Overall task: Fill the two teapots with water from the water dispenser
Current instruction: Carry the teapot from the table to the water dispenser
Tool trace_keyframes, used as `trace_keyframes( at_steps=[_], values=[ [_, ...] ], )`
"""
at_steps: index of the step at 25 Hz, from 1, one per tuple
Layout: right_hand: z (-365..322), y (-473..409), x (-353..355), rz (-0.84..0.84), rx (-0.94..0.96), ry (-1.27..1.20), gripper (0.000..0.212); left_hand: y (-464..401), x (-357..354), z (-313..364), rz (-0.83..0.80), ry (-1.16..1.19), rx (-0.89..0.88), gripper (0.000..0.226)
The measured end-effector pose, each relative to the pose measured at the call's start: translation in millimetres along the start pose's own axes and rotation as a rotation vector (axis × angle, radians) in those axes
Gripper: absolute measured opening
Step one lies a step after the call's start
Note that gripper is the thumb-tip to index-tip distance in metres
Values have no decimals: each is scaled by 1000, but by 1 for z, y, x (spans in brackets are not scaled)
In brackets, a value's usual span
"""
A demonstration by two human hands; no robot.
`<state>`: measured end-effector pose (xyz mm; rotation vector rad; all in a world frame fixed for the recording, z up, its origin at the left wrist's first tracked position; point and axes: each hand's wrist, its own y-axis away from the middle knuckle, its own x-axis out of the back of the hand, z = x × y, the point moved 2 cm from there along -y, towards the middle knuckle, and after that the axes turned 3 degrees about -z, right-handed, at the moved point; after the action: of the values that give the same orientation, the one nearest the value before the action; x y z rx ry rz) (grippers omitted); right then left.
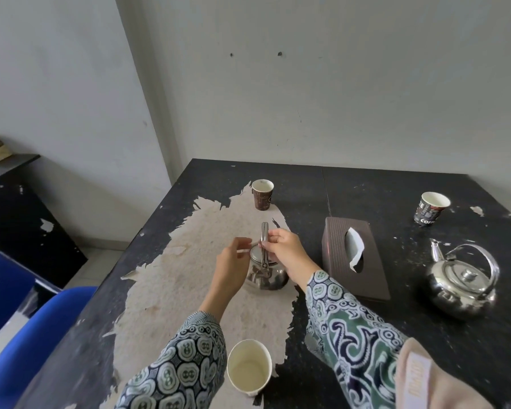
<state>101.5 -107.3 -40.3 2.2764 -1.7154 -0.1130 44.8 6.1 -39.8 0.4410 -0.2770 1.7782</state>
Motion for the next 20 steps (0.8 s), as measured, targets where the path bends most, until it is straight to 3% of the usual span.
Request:
trace_keyframes(
  at_steps=[6,9,15,20],
  values=[
    [-68,43,4,-327,173,-33,22,11,52,45,99,-261,-391,51],
    [-104,78,5,-430,300,59,21,25,84,75,61,-361,-505,41],
    [-159,137,-14,-600,430,157,25,95,163,117,59,-421,-537,17],
    [-165,180,-99,-786,433,165,18,173,238,92,78,-467,-381,13]
  ],
)
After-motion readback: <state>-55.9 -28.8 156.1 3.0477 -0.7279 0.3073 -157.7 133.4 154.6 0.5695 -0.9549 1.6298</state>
